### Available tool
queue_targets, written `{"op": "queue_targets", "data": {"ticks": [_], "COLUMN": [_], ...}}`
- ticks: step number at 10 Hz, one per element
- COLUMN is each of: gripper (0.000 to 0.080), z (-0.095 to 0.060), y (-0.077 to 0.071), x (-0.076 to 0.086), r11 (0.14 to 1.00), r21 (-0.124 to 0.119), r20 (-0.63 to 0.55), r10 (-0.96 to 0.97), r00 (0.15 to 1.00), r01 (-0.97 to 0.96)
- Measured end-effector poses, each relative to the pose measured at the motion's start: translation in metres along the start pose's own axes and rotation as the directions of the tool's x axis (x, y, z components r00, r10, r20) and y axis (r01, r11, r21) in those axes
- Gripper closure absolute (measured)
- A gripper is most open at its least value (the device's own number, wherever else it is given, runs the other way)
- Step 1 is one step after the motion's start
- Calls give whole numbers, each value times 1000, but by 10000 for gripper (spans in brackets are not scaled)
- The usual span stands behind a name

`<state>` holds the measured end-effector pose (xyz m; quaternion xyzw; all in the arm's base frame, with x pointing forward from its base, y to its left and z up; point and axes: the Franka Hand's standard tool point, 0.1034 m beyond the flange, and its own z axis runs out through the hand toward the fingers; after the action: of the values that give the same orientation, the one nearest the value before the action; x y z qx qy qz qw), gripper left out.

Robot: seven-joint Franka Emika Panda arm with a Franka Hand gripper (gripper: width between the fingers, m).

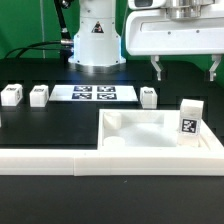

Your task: Assemble square table

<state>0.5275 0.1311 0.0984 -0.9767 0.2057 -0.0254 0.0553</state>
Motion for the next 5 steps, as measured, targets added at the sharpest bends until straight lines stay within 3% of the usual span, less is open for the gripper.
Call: {"op": "queue_targets", "data": {"ticks": [5], "gripper": [151], "z": [2], "y": [2], "x": [-1], "r11": [996], "r21": [-5], "r20": [-1], "r10": [-93], "r00": [996], "r01": [93]}}
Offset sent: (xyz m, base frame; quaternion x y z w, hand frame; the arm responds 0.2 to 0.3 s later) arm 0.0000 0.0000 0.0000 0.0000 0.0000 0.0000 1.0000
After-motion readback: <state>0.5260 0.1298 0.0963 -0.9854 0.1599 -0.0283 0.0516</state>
